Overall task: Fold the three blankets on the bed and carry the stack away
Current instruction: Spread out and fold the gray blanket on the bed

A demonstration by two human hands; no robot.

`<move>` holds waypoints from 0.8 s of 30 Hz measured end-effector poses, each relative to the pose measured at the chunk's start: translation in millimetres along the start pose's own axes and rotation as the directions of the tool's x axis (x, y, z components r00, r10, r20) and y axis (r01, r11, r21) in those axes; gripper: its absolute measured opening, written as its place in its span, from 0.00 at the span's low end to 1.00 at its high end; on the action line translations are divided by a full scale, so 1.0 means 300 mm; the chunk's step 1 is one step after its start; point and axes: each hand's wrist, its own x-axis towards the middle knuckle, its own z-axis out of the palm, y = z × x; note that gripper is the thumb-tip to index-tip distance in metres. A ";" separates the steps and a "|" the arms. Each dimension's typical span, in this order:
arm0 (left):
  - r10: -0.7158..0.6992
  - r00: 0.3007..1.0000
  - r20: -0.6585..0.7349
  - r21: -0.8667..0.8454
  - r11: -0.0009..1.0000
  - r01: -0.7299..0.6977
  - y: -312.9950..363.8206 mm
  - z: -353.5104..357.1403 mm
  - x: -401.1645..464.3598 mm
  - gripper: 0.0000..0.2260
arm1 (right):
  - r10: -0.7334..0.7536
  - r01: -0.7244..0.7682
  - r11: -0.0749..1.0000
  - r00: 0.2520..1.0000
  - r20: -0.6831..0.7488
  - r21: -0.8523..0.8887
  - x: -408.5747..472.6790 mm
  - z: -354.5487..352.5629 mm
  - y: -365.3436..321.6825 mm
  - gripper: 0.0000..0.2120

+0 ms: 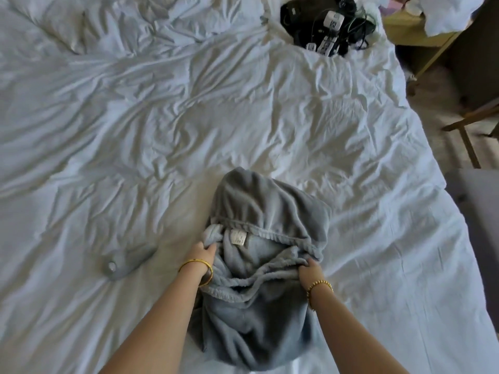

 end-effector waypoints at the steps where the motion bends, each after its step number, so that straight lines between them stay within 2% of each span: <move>1: 0.054 0.998 -0.032 -0.029 0.998 -0.055 0.069 -0.043 -0.024 0.22 | -0.064 0.064 0.997 0.998 0.005 0.032 -0.017 -0.023 -0.088 0.15; 3: 0.205 0.969 -0.140 -0.080 0.973 -0.218 0.248 -0.147 -0.089 0.21 | -0.188 0.189 0.976 0.982 -0.016 0.110 -0.069 -0.094 -0.306 0.18; 5: 0.366 0.880 -0.303 -0.181 0.885 -0.430 0.454 -0.279 -0.185 0.19 | -0.357 0.377 0.902 0.925 -0.128 0.209 -0.143 -0.201 -0.553 0.22; 7: 0.480 0.733 -0.482 -0.214 0.746 -0.630 0.647 -0.423 -0.313 0.18 | -0.494 0.564 0.766 0.823 -0.278 0.309 -0.242 -0.329 -0.785 0.24; 9: 0.527 0.583 -0.618 -0.185 0.624 -0.759 0.794 -0.559 -0.447 0.18 | -0.575 0.703 0.634 0.708 -0.410 0.323 -0.352 -0.453 -0.967 0.24; 10: 0.536 0.531 -0.656 -0.174 0.578 -0.797 0.846 -0.616 -0.504 0.18 | -0.608 0.757 0.580 0.647 -0.460 0.300 -0.403 -0.504 -1.033 0.23; 12: 0.555 0.480 -0.680 -0.148 0.537 -0.830 0.904 -0.698 -0.579 0.18 | -0.648 0.821 0.520 0.559 -0.517 0.236 -0.487 -0.578 -1.107 0.23; 14: 0.576 0.509 -0.639 -0.126 0.574 -0.809 0.898 -0.732 -0.603 0.20 | -0.652 0.816 0.552 0.550 -0.521 0.171 -0.527 -0.605 -1.113 0.20; 17: 0.454 0.749 -0.483 -0.189 0.781 -0.595 0.782 -0.706 -0.589 0.38 | -0.566 0.669 0.740 0.672 -0.478 0.064 -0.517 -0.579 -1.016 0.19; 18: 0.413 0.800 -0.435 -0.199 0.823 -0.533 0.727 -0.684 -0.577 0.41 | -0.527 0.600 0.800 0.710 -0.467 0.010 -0.508 -0.559 -0.961 0.18; 21: 0.383 0.888 -0.254 -0.198 0.878 -0.435 0.541 -0.592 -0.533 0.45 | -0.414 0.444 0.895 0.802 -0.430 -0.033 -0.482 -0.472 -0.752 0.16; 24: 0.281 0.960 0.013 -0.184 0.944 -0.274 0.332 -0.479 -0.537 0.49 | -0.240 0.279 0.958 0.902 -0.358 0.062 -0.465 -0.366 -0.507 0.17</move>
